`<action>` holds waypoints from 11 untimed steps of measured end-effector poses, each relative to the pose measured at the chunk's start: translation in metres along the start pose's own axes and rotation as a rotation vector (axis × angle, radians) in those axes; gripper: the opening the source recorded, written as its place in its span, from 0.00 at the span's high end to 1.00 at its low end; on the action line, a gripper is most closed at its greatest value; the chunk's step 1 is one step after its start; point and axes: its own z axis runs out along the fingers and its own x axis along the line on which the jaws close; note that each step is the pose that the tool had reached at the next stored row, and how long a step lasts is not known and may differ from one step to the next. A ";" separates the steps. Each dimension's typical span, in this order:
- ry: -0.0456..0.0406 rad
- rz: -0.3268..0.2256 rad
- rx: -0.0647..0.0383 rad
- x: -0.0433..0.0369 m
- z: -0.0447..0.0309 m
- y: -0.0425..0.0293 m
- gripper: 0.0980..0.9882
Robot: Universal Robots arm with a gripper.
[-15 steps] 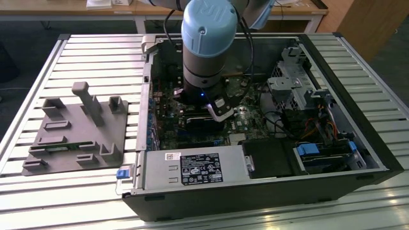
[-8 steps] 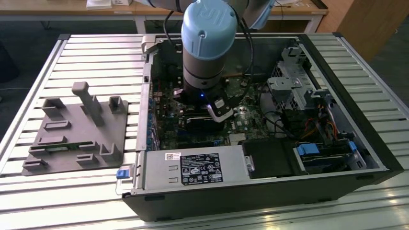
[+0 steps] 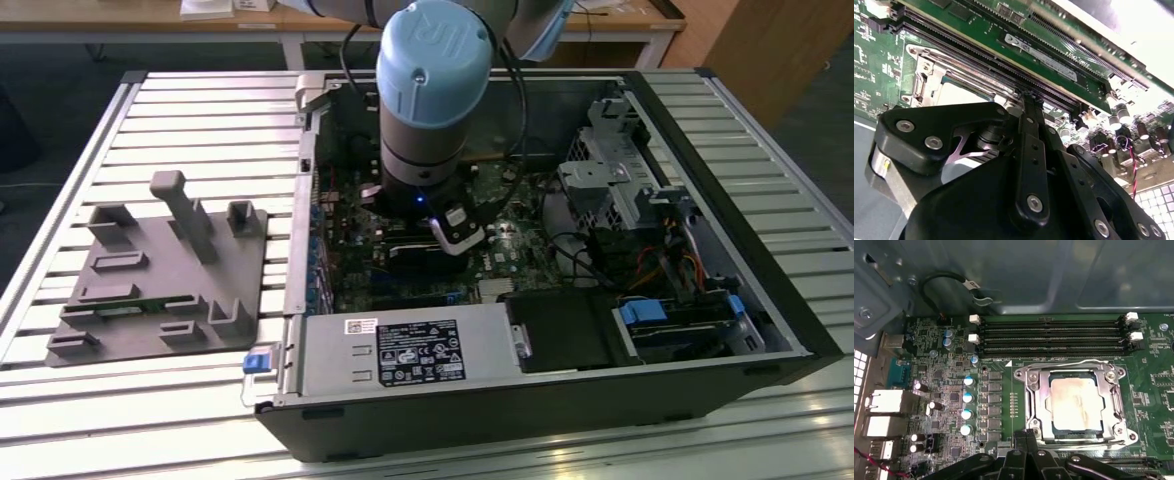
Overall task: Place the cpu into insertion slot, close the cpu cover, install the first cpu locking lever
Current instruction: 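Install the first cpu locking lever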
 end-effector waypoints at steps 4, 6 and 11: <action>0.0003 0.000 -0.003 0.0024 0.0009 0.0006 0.99; 0.0002 0.000 -0.004 0.0024 0.0003 0.0009 0.99; 0.0002 0.000 -0.006 0.0026 -0.0099 0.0046 0.99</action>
